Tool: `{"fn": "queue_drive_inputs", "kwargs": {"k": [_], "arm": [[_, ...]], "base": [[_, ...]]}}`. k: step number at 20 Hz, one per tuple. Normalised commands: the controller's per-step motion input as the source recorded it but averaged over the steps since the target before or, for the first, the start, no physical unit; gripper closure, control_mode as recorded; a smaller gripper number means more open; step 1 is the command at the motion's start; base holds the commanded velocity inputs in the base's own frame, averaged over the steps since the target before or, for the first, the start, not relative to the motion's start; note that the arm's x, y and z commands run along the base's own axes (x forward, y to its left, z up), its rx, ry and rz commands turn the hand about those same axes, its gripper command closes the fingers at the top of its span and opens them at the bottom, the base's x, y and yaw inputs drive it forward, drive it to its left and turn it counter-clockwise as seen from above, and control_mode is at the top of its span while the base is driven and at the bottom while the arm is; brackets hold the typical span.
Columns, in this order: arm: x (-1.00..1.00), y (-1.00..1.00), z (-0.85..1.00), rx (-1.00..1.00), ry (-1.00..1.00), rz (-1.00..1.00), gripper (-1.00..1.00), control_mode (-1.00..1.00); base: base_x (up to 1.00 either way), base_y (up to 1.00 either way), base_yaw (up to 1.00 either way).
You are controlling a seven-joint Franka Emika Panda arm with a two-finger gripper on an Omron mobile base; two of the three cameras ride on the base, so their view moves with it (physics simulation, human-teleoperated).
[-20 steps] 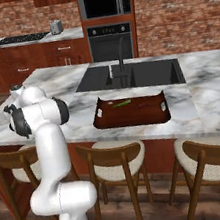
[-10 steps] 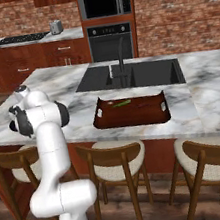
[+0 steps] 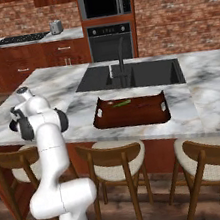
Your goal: Create a steak meal by picking up the steak and asparagus from the tray and placing them on the plate. Leave the chili pepper on the tray.
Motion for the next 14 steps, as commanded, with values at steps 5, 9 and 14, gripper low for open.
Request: {"fn": "queue_drive_inputs", "kwargs": {"k": [5, 9, 14], "arm": [[-0.26, -0.17, 0.0, 0.0, 0.0, 0.0, -1.0, -1.0], [-0.52, -0.42, 0.0, 0.0, 0.0, -0.02, -1.0, -1.0], [-0.79, -0.72, 0.0, 0.0, -0.01, -0.05, -1.0, -1.0]], "base": [[0.0, 0.0, 0.0], [0.0, 0.0, 0.0], [0.0, 0.0, 0.0]]}}
